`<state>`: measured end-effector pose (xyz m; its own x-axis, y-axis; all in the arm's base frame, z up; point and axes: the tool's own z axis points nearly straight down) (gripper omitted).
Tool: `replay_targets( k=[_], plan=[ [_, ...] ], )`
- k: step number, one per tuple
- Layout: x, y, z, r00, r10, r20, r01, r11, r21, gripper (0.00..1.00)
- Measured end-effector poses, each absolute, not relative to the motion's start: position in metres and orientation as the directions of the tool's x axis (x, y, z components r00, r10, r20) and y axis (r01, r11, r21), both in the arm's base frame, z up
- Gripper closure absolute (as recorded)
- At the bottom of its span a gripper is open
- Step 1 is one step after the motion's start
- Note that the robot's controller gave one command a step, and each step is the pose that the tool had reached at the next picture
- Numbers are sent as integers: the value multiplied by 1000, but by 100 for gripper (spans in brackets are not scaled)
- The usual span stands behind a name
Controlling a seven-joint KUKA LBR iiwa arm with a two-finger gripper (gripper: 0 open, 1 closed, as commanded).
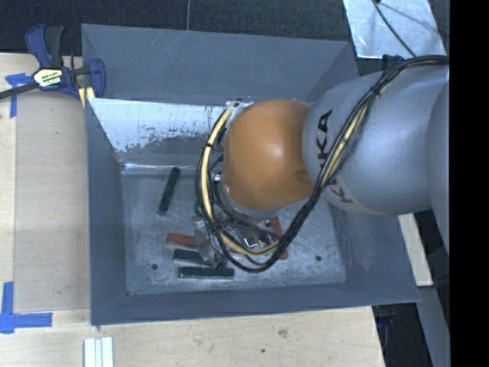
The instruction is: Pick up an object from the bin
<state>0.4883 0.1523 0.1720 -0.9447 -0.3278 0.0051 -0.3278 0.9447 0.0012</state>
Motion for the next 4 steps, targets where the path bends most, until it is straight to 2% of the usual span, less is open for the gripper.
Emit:
replay_targets(
  k=[1, 2, 3, 4],
  plan=[
    [491, 152, 176, -946, -325, -3, -325, 946, 0, 0],
    [493, 142, 67, -990, -144, 4, -144, 990, 0, 0],
    [495, 143, 71, -989, -145, -4, -145, 989, 1, 100],
    [520, 134, 195, -990, -140, -11, -140, 990, 1, 100]
  ],
)
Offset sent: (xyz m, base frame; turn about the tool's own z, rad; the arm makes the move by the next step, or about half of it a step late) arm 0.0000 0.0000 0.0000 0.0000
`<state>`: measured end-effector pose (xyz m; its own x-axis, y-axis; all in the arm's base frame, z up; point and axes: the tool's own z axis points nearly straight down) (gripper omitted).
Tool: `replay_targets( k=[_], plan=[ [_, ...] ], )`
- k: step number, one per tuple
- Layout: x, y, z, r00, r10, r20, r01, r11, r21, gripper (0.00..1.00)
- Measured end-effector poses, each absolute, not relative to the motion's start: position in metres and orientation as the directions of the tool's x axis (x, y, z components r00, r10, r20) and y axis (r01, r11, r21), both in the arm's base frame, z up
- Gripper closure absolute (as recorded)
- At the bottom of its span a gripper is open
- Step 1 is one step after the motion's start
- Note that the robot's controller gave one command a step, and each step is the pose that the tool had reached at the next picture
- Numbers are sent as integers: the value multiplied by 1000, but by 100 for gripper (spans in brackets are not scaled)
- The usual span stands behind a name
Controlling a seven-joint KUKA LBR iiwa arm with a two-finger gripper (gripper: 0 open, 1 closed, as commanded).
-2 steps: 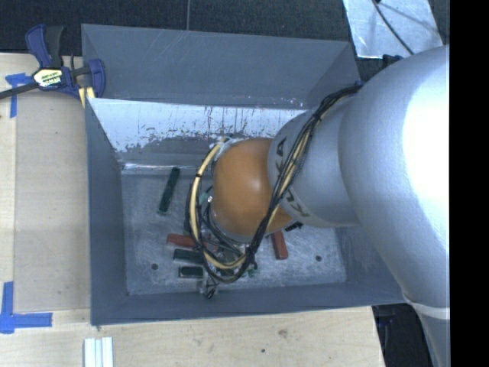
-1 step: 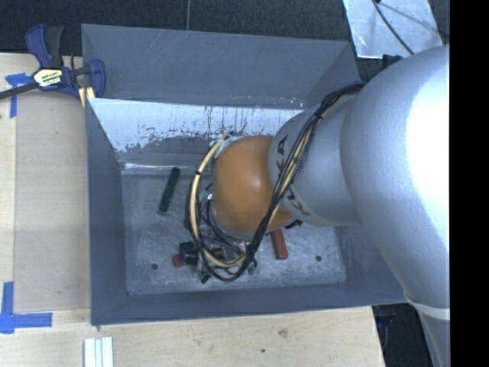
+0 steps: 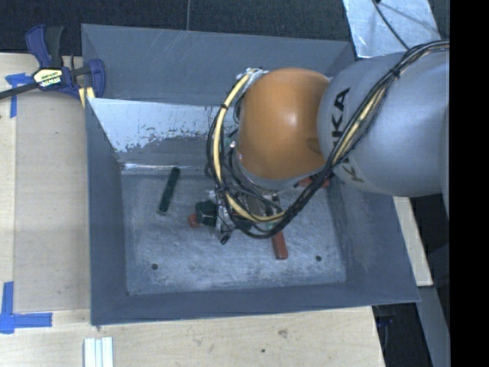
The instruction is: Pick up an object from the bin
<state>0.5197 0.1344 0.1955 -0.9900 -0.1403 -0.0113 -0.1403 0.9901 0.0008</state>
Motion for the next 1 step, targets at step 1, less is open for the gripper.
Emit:
replay_targets(
  k=[1],
  plan=[
    [527, 105, 265, -878, -478, -8, -478, 878, -3, 100]
  ],
)
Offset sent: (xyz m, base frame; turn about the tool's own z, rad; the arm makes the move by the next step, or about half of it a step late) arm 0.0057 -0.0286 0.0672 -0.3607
